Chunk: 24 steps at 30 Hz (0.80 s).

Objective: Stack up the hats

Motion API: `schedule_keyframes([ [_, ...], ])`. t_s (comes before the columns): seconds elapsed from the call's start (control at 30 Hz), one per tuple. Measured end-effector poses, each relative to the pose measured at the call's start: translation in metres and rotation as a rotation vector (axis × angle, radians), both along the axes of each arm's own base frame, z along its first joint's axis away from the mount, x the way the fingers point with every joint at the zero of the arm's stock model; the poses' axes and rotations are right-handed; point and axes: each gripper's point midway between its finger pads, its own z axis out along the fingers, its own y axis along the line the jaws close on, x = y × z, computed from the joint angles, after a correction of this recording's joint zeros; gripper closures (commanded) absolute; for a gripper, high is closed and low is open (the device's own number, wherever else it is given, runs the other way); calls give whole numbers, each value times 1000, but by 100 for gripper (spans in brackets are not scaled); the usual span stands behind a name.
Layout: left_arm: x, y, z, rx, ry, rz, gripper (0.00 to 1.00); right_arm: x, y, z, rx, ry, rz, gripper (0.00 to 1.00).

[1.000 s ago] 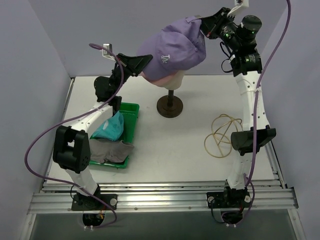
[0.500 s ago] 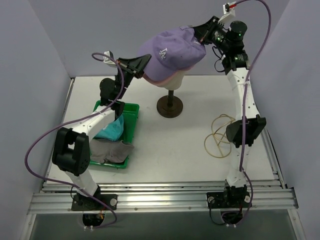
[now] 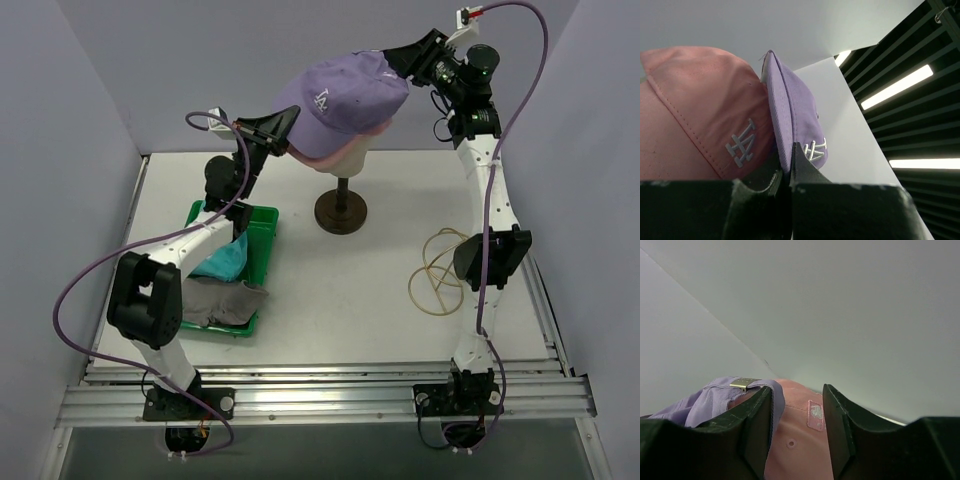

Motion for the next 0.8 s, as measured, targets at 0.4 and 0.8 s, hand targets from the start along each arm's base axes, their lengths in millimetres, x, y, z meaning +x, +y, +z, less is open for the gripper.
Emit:
schedule_keyframes([
  [0.4,5,-2,-2,-91,57,10,98,5,-17,-17,-16,42,-55,44],
  [0.8,8,6,8,-166,66,67,98,-41,-56,42,-30,-38,-193,43],
])
